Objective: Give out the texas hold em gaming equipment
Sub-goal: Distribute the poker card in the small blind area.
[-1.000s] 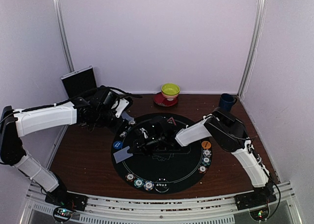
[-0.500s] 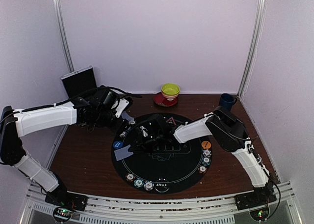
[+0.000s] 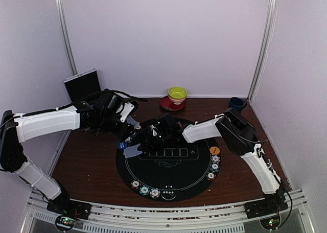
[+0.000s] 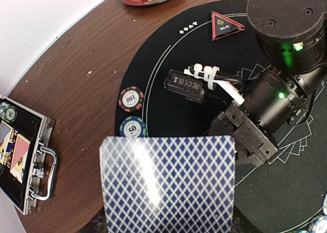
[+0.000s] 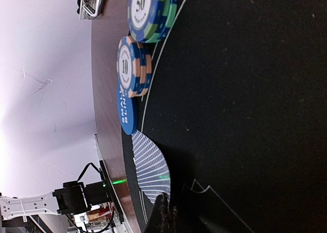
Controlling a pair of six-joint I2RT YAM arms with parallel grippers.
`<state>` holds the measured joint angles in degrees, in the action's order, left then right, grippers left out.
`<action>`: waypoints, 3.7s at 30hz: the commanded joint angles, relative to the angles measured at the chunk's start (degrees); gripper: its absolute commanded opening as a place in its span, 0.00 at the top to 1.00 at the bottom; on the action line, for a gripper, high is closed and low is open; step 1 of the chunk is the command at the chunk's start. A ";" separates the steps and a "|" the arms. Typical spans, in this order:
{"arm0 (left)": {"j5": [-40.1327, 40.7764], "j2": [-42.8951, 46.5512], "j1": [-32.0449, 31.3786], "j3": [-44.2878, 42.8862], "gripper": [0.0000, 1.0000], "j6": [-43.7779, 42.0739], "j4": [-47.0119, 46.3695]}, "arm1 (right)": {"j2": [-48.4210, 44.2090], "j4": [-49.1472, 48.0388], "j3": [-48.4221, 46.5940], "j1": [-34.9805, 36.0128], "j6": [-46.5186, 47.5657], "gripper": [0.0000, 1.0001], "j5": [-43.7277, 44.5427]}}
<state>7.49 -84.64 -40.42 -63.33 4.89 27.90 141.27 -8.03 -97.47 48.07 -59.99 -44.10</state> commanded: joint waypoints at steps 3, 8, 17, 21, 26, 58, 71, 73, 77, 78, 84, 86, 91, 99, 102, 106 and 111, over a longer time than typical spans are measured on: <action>-0.37 1.02 0.62 -0.61 0.43 0.10 -3.02 | 0.08 -1.63 4.02 0.04 -1.99 1.00 -1.37; -0.76 1.24 0.80 -0.57 0.43 0.04 -3.01 | -1.42 -3.51 7.10 1.02 -2.97 1.00 -2.50; -0.89 1.85 0.86 -0.30 0.43 -0.15 -3.20 | -2.31 -4.44 7.91 2.64 -3.38 1.00 -2.83; -0.93 2.02 0.81 -0.17 0.43 -0.14 -3.16 | -1.02 -4.33 6.55 3.02 -3.42 1.00 -2.84; -0.89 1.94 0.81 -0.21 0.43 -0.20 -3.17 | 1.24 -4.02 3.62 3.37 -3.59 1.00 -3.06; -1.08 2.28 0.87 -0.13 0.43 -0.21 -3.20 | -6.88 9.44 3.47 2.71 9.32 0.48 4.78; -1.18 3.20 0.88 0.14 0.43 -0.35 -3.31 | -8.06 14.04 3.00 2.76 16.25 0.38 8.51; -1.30 3.17 0.88 0.14 0.43 -0.41 -3.38 | -7.36 14.06 2.79 3.32 16.30 0.38 8.31; -1.35 3.34 0.88 0.14 0.43 -0.45 -3.38 | -6.09 13.89 2.05 4.41 15.81 0.38 7.20; -1.38 3.42 0.92 0.14 0.43 -0.43 -3.31 | -5.78 13.65 1.96 4.71 15.60 0.38 6.81; -1.42 3.28 0.92 0.14 0.43 -0.41 -3.35 | -4.03 12.64 0.67 6.09 13.79 0.38 4.62; -1.51 3.25 0.90 0.14 0.43 -0.36 -3.34 | -3.62 12.72 -0.14 6.39 13.75 0.38 4.55; -1.51 3.25 0.89 0.14 0.43 -0.33 -3.36 | -2.52 13.83 -2.14 6.62 14.12 0.38 4.88; -1.55 3.17 0.93 0.14 0.43 -0.23 -3.31 | -0.91 15.19 -5.54 6.67 15.48 0.37 5.57; -1.55 3.17 0.92 0.16 0.43 -0.23 -3.38 | -0.11 15.29 -6.75 6.71 15.51 0.37 4.65; -1.51 3.16 0.91 0.22 0.43 -0.23 -3.35 | -0.56 16.46 -7.16 6.59 16.61 0.37 4.10; -1.43 3.39 0.92 0.15 0.43 -0.33 -3.38 | -7.87 17.00 -2.96 4.58 20.76 0.36 4.97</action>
<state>6.46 -82.91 -40.05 -63.31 4.82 27.07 138.89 5.37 -103.70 53.84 -43.16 -39.88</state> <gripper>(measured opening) 0.571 0.636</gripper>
